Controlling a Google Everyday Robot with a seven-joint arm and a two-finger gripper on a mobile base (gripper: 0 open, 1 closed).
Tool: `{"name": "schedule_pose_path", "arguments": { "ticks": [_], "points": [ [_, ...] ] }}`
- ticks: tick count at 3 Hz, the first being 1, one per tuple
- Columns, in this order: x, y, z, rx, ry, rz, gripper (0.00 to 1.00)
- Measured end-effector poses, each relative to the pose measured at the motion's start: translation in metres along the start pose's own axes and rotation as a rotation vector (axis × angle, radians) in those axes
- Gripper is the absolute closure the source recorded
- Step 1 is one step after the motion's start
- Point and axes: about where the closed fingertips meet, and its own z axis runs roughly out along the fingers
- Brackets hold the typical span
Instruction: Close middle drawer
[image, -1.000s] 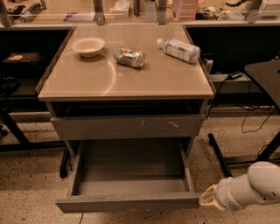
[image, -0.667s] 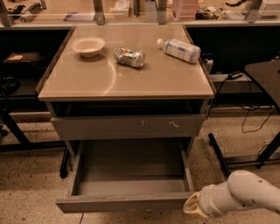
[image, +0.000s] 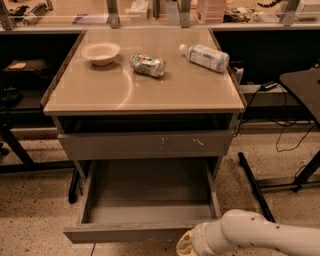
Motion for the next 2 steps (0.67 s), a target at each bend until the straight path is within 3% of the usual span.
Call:
{"name": "schedule_pose_path", "arguments": {
  "ticks": [1,2],
  "points": [
    [-0.025,-0.017,0.011,0.047,-0.007,-0.086,1.00],
    [-0.022,-0.054,0.008,0.125,0.019,-0.092,1.00]
  ]
}}
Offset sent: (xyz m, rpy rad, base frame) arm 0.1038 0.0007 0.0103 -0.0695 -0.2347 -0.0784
